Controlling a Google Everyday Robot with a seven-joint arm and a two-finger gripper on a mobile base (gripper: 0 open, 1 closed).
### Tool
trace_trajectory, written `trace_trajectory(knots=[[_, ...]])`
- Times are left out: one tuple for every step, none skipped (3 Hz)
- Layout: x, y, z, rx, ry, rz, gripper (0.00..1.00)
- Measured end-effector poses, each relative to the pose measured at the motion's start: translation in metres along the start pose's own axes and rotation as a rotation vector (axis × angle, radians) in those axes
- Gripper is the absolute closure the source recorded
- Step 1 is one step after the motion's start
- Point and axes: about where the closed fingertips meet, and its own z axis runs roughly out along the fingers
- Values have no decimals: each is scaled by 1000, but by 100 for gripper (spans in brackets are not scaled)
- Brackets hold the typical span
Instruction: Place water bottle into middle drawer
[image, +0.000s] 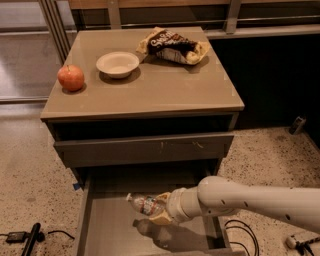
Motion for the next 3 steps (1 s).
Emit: trace_trajectory(knots=[[38, 3, 33, -16, 31, 59, 100], [68, -7, 69, -30, 90, 96, 100], [88, -24, 91, -19, 147, 91, 100]])
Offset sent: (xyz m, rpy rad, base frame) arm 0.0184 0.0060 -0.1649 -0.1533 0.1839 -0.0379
